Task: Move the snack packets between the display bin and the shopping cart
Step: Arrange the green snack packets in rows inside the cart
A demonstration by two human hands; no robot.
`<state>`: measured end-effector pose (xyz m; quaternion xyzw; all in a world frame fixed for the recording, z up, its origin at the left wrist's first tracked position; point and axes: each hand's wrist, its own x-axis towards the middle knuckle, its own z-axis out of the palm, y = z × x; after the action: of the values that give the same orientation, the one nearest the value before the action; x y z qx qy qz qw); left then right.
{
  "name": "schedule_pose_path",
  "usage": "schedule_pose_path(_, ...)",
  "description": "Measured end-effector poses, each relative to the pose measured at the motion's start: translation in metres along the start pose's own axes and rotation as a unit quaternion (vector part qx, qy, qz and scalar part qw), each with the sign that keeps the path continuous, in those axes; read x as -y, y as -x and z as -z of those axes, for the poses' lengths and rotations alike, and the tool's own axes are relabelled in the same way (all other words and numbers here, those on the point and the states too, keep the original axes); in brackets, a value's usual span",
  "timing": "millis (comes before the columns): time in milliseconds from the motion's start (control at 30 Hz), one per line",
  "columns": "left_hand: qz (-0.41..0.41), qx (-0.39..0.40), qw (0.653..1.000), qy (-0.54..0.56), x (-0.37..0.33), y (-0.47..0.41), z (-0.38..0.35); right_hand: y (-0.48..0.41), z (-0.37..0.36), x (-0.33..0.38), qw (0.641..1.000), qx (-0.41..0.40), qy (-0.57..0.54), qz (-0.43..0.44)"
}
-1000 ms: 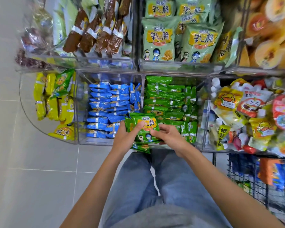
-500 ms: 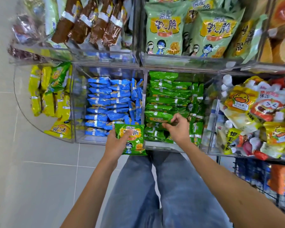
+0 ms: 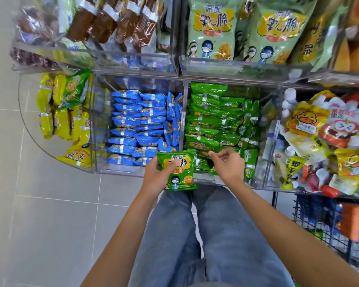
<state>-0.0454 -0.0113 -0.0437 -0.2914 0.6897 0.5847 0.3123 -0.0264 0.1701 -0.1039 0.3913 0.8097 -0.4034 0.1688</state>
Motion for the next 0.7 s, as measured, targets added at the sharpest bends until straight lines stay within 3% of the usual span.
schedule_pose_path(100,-0.015,0.033,0.999,-0.026,-0.004,0.003,-0.005,0.023,0.015,0.007,0.977,0.147,-0.156,0.002)
schedule_pose_path(200,-0.054,0.075,0.994,-0.062,-0.009,0.005,-0.014,0.042,0.024,0.011,0.941,0.277,-0.192,0.045)
schedule_pose_path(300,-0.111,0.088,0.983,-0.118,-0.009,0.002,-0.021,0.04,0.024,0.008,0.962,0.216,-0.155,0.066)
schedule_pose_path(400,-0.165,0.006,0.962,-0.216,-0.003,-0.008,-0.024,0.023,0.022,-0.002,0.99,0.098,-0.086,0.059)
schedule_pose_path(467,-0.139,-0.028,0.959,-0.245,0.003,-0.018,-0.024,0.012,0.017,-0.011,0.996,0.041,-0.045,0.059)
schedule_pose_path(567,-0.085,-0.008,0.961,-0.263,0.017,-0.03,-0.028,0.004,0.001,-0.016,0.998,0.008,0.012,0.061)
schedule_pose_path(700,-0.096,-0.015,0.953,-0.286,0.032,-0.035,-0.035,-0.002,-0.021,-0.011,0.993,-0.04,0.101,0.037)
